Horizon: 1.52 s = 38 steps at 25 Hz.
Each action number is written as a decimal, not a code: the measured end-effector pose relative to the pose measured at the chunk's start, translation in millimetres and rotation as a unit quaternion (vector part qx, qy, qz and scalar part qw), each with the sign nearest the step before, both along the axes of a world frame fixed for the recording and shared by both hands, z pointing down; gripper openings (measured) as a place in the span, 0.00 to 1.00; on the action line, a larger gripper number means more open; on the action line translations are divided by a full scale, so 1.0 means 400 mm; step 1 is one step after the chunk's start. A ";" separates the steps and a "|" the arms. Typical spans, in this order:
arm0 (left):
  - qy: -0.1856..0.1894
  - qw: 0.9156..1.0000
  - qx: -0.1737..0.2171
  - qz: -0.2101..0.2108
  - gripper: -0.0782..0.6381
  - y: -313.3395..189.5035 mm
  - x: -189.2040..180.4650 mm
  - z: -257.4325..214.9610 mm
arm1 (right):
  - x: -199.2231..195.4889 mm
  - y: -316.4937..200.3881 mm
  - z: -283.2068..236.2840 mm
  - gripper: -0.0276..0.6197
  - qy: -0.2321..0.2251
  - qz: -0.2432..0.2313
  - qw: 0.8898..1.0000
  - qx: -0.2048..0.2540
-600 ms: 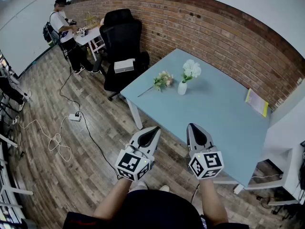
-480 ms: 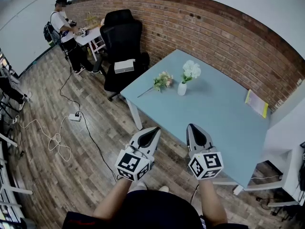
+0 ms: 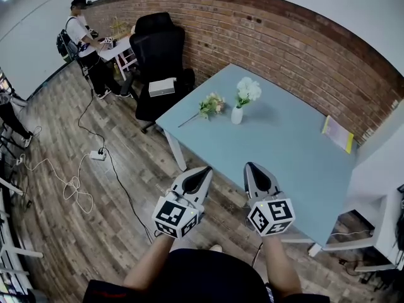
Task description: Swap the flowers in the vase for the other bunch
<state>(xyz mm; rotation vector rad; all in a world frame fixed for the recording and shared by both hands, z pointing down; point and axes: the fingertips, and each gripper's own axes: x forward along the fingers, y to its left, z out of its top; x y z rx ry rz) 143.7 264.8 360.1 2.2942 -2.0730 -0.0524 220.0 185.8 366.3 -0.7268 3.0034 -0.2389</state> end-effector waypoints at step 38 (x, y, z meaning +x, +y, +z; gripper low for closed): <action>0.011 1.000 -0.017 0.011 0.12 -0.217 -0.179 0.018 | -0.174 -0.200 0.017 0.06 0.011 0.009 1.000 -0.013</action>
